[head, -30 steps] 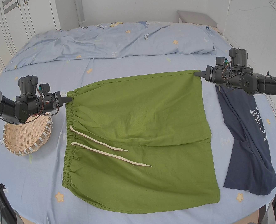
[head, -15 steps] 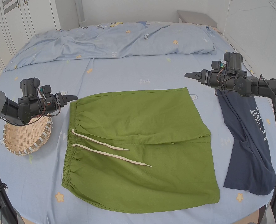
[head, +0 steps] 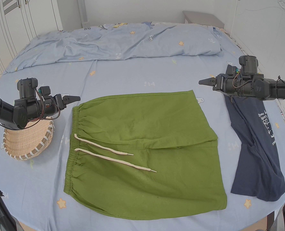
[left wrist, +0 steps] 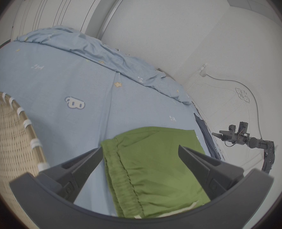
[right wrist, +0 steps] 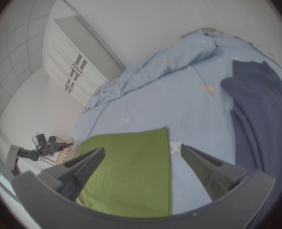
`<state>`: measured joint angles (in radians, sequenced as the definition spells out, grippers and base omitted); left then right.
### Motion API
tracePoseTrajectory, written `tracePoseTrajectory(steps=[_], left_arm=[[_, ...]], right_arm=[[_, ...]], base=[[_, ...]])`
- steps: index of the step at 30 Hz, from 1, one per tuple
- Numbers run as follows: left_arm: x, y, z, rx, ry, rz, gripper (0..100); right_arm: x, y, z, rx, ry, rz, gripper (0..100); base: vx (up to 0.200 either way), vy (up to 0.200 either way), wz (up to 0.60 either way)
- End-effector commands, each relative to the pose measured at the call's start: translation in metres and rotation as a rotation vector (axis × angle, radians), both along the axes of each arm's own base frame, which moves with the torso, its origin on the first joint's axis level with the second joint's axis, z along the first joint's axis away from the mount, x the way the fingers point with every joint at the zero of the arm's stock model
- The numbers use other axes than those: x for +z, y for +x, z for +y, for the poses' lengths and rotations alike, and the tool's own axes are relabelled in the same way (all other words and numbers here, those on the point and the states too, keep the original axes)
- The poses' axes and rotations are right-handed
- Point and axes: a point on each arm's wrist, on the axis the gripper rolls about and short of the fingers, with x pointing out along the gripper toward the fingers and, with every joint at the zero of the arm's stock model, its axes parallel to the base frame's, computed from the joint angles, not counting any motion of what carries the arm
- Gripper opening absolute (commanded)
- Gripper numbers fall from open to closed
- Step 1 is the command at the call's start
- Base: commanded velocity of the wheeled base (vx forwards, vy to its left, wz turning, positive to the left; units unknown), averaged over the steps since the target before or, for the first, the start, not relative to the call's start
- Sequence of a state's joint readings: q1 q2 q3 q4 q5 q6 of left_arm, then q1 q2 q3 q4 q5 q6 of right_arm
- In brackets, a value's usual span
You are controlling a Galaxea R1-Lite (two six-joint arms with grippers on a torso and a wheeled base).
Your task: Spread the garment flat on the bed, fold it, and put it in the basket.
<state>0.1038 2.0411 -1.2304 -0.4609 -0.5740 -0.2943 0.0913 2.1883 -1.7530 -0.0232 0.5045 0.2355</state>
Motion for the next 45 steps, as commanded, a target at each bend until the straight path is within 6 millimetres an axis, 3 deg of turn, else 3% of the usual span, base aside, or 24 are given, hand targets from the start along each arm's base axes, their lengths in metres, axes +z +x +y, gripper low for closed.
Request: tracePoseTrajectory(steps=[1, 2, 3, 4, 5, 6, 11, 13, 14, 16, 23, 25, 27, 30, 45], left_arm=[[0.026, -0.064, -0.013, -0.002, -0.013, 0.008, 100], [0.016, -0.090, -0.017, -0.013, -0.024, 0.064, 100], [0.005, -0.104, -0.018, -0.016, -0.028, 0.105, 100], [-0.005, -0.116, -0.019, -0.016, -0.031, 0.145, 100], [-0.005, -0.116, -0.019, -0.016, -0.031, 0.145, 100], [-0.029, -0.144, -0.021, -0.023, -0.045, 0.245, 100], [-0.072, -0.187, -0.022, -0.035, -0.078, 0.433, 100], [-0.072, -0.187, -0.022, -0.035, -0.078, 0.433, 100], [-0.092, -0.212, -0.024, -0.034, -0.091, 0.529, 100], [-0.100, -0.224, -0.025, -0.039, -0.099, 0.549, 100], [-0.120, -0.239, -0.020, -0.016, -0.111, 0.559, 100], [-0.121, -0.239, -0.020, -0.017, -0.110, 0.561, 100], [-0.137, -0.240, -0.022, -0.043, -0.090, 0.604, 100], [-0.146, -0.237, -0.023, -0.065, -0.075, 0.599, 100], [-0.146, -0.216, -0.024, -0.062, -0.165, 0.492, 100]], right_arm=[[0.021, -0.077, -0.013, -0.021, -0.005, 0.073, 100], [0.013, -0.106, -0.013, -0.015, -0.009, 0.117, 100], [0.007, -0.121, -0.014, -0.012, -0.011, 0.134, 100], [0.002, -0.134, -0.014, -0.013, -0.012, 0.148, 100], [0.002, -0.134, -0.014, -0.013, -0.012, 0.148, 100], [-0.011, -0.162, -0.015, -0.007, -0.013, 0.175, 100], [-0.044, -0.217, -0.013, 0.022, -0.021, 0.246, 100], [-0.044, -0.217, -0.013, 0.022, -0.021, 0.246, 100], [-0.067, -0.255, -0.005, 0.076, -0.033, 0.311, 100], [-0.076, -0.273, -0.001, 0.112, -0.037, 0.313, 100], [-0.083, -0.281, 0.001, 0.096, 0.020, 0.310, 100], [-0.083, -0.281, 0.001, 0.096, 0.021, 0.311, 100], [-0.085, -0.282, 0.001, 0.093, 0.022, 0.316, 100], [-0.084, -0.282, 0.001, 0.093, 0.022, 0.315, 100], [-0.085, -0.281, -0.001, 0.080, 0.025, 0.316, 100]], base=[[0.000, 0.000, 0.00], [0.000, 0.000, 0.00], [0.000, 0.000, 0.00], [0.000, 0.000, 0.00], [0.000, 0.000, 0.00], [0.000, 0.000, 0.00], [0.000, 0.000, 0.00], [0.000, 0.000, 0.00], [0.000, 0.000, 0.00], [0.000, 0.000, 0.00], [0.000, 0.000, 0.00], [0.000, 0.000, 0.00], [0.000, 0.000, 0.00], [0.000, 0.000, 0.00], [0.000, 0.000, 0.00]])
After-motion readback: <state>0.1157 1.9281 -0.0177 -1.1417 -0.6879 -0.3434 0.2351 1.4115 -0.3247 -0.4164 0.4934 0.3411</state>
